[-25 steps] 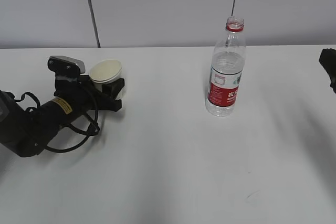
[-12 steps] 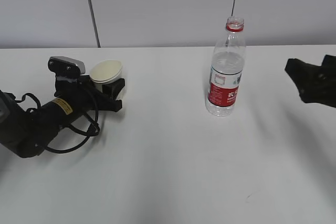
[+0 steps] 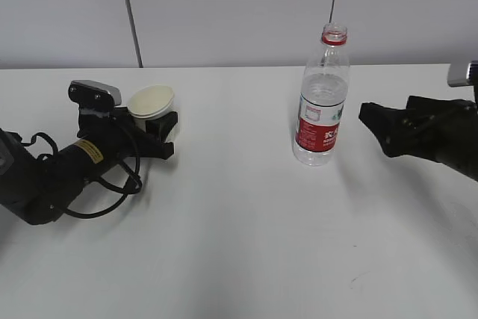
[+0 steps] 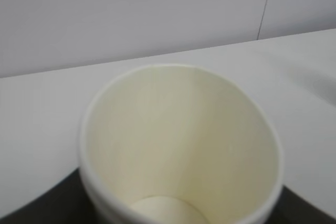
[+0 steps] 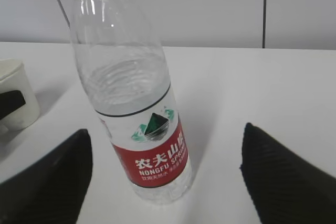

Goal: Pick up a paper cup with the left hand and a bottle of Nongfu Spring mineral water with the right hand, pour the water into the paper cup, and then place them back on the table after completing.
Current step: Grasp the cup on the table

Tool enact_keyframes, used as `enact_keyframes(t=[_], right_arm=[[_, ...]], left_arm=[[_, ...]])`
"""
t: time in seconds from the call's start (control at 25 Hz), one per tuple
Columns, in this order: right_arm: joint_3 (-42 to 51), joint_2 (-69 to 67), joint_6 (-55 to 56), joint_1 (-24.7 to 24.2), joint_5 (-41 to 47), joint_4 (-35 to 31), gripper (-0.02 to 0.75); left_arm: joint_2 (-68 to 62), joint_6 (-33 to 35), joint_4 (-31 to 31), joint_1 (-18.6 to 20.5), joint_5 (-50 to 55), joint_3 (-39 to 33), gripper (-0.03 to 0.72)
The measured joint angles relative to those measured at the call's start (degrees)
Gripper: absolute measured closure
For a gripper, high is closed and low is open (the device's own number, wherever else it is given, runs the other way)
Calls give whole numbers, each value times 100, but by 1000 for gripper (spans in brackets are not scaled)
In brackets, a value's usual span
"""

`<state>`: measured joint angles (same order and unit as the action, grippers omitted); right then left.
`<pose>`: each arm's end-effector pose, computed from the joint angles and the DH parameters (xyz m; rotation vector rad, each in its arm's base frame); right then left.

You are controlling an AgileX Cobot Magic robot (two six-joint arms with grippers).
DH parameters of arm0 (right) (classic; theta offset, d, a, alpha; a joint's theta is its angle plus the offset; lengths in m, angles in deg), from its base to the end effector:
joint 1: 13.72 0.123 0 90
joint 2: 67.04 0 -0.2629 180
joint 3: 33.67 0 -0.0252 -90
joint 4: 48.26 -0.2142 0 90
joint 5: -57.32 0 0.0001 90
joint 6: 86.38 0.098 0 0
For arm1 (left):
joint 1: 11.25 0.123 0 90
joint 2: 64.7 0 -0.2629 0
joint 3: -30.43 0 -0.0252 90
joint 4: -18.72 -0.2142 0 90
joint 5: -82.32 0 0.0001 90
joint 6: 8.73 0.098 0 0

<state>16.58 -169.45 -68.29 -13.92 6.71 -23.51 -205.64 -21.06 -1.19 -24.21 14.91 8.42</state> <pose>0.2670 0.0308 0.1773 -0.2006 1.8152 0.3204 0.3667 -0.1160 0.0801 0.3675 1.6683 -0.4963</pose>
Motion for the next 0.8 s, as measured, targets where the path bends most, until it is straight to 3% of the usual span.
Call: enact_keyframes(t=[0.8], right_arm=[[-1406,-1757,553,0,-591,933,76]], left_arm=[[0,0,0,0,-5,0,288]])
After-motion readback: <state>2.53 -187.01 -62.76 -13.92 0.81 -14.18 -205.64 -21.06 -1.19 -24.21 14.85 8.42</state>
